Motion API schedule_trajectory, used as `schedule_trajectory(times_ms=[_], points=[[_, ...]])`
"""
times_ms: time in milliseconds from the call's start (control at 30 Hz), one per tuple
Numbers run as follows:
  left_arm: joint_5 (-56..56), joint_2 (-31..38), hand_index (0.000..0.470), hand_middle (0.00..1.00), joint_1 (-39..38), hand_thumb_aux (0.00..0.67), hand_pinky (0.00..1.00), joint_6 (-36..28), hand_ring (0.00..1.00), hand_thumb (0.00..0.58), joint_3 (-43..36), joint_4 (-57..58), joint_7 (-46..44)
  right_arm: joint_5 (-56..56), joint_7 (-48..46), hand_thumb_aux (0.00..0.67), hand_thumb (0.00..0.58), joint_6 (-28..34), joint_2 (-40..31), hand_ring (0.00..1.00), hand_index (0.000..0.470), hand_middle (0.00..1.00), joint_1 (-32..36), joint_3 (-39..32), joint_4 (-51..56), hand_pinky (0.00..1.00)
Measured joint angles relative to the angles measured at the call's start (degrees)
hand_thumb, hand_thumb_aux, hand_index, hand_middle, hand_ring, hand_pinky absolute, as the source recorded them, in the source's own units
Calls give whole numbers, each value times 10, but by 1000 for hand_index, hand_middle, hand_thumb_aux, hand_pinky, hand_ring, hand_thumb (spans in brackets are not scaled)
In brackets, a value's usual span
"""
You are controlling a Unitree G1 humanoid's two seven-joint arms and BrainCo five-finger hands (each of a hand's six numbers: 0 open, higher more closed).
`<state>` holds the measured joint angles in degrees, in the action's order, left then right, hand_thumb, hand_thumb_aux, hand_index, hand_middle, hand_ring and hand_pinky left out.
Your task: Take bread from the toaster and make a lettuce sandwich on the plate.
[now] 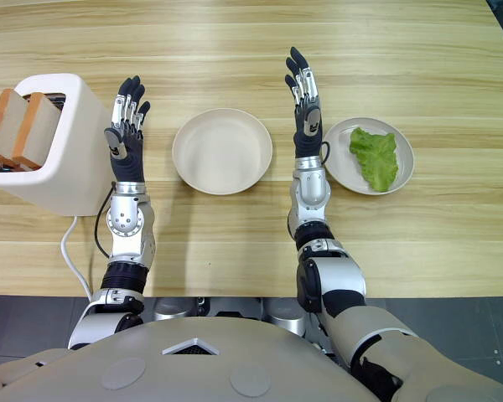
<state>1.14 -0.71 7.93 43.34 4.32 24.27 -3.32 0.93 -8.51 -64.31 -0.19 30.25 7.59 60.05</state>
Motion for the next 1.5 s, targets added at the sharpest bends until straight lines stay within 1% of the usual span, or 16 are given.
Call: schedule_trajectory(times_ms=[433,500,533,633,733,800,867,933,1067,1133,1233,1300,1400,1500], points=[[-3,1,0,0,0,0,0,0,0,0,0,0,1,-10,1,0,0,-3,0,0,0,0,0,0,0,0],[-11,3,0,0,-6,0,0,-4,0,0,0,-14,6,-10,3,0,0,-3,0,0,0,0,0,0,0,0],[-27,5,0,0,-16,0,0,-9,0,0,0,-41,13,-10,4,0,0,-3,0,0,0,0,0,0,1,0],[-108,28,0,0,-45,0,0,-25,0,0,9,-168,37,-8,4,0,0,-3,-1,0,0,0,-1,1,1,0],[-151,67,0,0,-52,0,0,-95,0,0,55,-345,46,-2,6,0,0,-3,-10,0,0,0,-5,3,-2,0],[-166,98,0,0,-65,0,0,-143,0,0,97,-421,46,5,6,0,0,-2,-25,0,0,0,-9,8,-15,0],[-181,137,0,0,-89,0,0,-197,0,0,140,-471,36,-11,27,0,0,3,-68,0,0,0,-10,14,-31,0],[-198,178,0,0,-122,0,0,-242,0,0,193,-499,26,-47,64,0,0,17,-133,0,0,0,-10,23,-43,0],[-232,229,0,0,-162,0,0,-296,0,0,277,-503,27,-119,141,0,0,42,-233,0,0,0,-26,31,-50,0],[-257,251,0,0,-184,0,0,-313,0,0,300,-497,31,-167,191,0,0,55,-282,0,0,0,-41,29,-49,0],[-295,283,0,0,-215,0,0,-337,0,0,319,-459,36,-211,258,0,0,84,-347,0,0,0,-41,28,-39,0],[-317,297,0,0,-230,0,0,-351,0,0,319,-416,41,-246,309,0,0,109,-379,0,0,0,-36,16,-22,0],[-341,315,0,0,-238,0,0,-368,0,0,306,-344,51,-284,363,0,0,145,-397,0,0,0,-35,-9,6,0],[-350,319,0,0,-236,0,0,-377,0,0,272,-274,60,-362,429,0,0,195,-404,0,0,0,-36,-80,24,0]])
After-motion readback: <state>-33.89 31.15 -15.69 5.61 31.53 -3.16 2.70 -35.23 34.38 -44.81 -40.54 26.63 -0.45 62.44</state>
